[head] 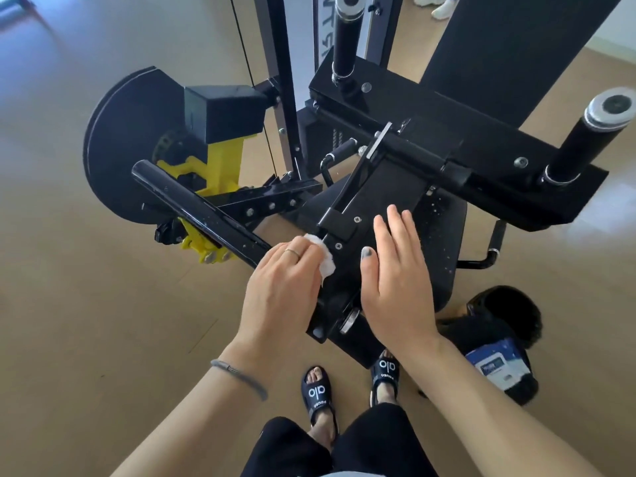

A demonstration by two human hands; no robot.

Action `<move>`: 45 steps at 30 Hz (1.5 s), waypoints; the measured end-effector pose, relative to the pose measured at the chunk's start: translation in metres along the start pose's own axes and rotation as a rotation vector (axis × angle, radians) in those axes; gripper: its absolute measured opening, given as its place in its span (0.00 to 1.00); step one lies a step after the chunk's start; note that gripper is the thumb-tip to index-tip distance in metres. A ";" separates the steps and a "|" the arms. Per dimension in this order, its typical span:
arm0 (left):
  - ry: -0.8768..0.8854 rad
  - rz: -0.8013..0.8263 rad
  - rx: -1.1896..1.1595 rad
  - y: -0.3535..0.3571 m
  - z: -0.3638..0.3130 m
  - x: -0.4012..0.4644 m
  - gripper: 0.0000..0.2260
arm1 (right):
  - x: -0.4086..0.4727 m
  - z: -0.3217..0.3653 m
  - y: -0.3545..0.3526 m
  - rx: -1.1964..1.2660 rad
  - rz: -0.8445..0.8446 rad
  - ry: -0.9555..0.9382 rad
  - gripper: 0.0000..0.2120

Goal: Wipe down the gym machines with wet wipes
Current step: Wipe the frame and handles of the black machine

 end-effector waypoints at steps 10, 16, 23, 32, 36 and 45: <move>0.032 -0.055 -0.062 0.009 -0.014 0.030 0.04 | 0.001 0.004 0.005 -0.002 -0.035 0.022 0.26; 0.054 -0.032 -0.053 0.000 0.009 -0.027 0.07 | 0.000 0.002 0.009 0.007 -0.044 0.001 0.28; 0.088 -0.057 -0.076 0.002 0.005 -0.044 0.05 | -0.001 0.006 0.016 -0.004 -0.078 -0.006 0.27; 0.085 -0.053 -0.098 -0.005 -0.005 -0.080 0.11 | 0.000 -0.002 0.008 0.057 -0.007 -0.012 0.28; 0.209 0.009 -0.005 0.013 -0.026 -0.086 0.10 | 0.001 -0.003 0.002 0.042 0.014 -0.034 0.29; -0.113 -0.064 -0.075 0.019 -0.002 -0.113 0.05 | 0.001 -0.006 0.003 -0.016 0.011 -0.051 0.27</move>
Point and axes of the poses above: each hand's wrist, its own x-axis towards the middle knuckle, its own y-axis out of the palm, z = x × y, the point moved 2 cm from there along x, towards the middle knuckle, and after that the axes turned 4 degrees about z, right-handed, at the moved point
